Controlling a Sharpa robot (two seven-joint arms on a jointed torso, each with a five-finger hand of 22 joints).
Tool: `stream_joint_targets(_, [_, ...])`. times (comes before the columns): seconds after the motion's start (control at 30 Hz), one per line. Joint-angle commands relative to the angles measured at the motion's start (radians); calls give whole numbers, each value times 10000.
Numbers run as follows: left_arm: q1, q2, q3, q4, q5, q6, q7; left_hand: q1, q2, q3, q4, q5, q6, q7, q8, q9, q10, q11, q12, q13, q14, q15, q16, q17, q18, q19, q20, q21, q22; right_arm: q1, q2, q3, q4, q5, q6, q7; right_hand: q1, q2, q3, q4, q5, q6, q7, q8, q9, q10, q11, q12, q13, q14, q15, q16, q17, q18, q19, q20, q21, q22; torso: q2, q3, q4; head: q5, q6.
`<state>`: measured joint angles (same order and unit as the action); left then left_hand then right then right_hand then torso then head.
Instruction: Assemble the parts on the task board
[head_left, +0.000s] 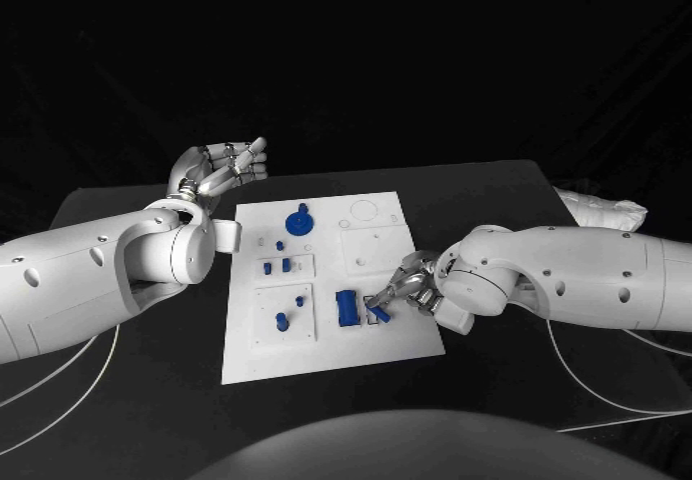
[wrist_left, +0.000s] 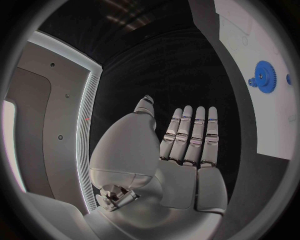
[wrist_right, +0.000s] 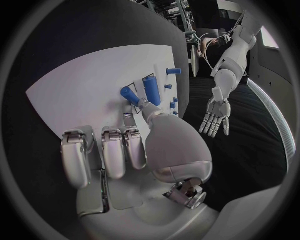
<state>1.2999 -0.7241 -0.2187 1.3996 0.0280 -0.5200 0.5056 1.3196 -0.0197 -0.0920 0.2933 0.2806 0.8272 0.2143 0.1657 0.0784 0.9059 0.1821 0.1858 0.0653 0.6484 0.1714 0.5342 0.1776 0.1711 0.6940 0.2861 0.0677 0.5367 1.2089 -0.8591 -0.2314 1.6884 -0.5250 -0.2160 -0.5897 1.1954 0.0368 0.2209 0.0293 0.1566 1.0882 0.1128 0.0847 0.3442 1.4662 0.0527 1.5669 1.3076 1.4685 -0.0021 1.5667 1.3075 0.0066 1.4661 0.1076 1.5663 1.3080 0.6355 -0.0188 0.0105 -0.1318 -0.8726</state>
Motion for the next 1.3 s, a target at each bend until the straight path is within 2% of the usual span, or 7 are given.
stream_joint_targets(0.03, [12,28,10,9,-52,148,64,7,59,-52,-11,49,-56,83,60,-15,-79,10,34,-8,-49,1,59,-9,40,-37,18,-29,-7,-17,39,-12,-13,-415,-151,-179,-7,134,58,8,44,73,-16,18,9,1046,-62,39,2632,1023,-75,41,2633,-66,1047,-25,45,2628,4,10,0,-6,0])
stream_joint_targets(0.5, [12,55,10,-20,-52,161,61,7,59,-52,-11,49,-56,83,60,-15,-79,10,34,-8,-49,1,59,-9,40,-37,18,-29,-7,-17,99,-12,-42,-471,-434,-37,-54,208,34,121,43,149,-47,21,-1,1046,-95,39,2632,1023,-109,41,2633,-66,1047,-61,45,2628,5,6,0,1,0])
stream_joint_targets(0.83, [12,69,10,-31,-52,165,58,7,59,-52,-11,49,-56,83,60,-15,-79,10,34,-8,-49,1,59,-9,40,-37,18,-29,-7,-17,100,-12,-34,-480,-448,-39,-10,325,74,196,209,271,-112,36,-6,1046,-155,39,2632,1023,-158,41,2633,-66,1047,-107,45,2628,8,5,-3,3,0])
stream_joint_targets(1.0, [12,69,10,-34,-52,166,58,7,59,-52,-11,49,-56,83,60,-15,-79,10,34,-8,-49,1,59,-9,40,-37,18,-29,-7,-17,77,-12,-12,-483,-389,-63,7,317,76,191,244,284,-121,35,-7,1046,-164,39,2632,1023,-167,41,2633,-66,1047,-115,45,2628,9,6,-5,4,0])
stream_joint_targets(1.3, [11,69,9,-37,-52,188,57,7,59,-52,-11,49,-56,83,60,-15,-79,10,34,-8,-49,1,59,-9,40,-37,18,-29,-7,-17,65,-12,8,-495,-449,-47,-159,176,-79,323,163,325,-116,12,-23,1046,-172,39,2632,1023,-193,41,2633,-66,1047,-151,45,2628,5,10,3,-15,0])
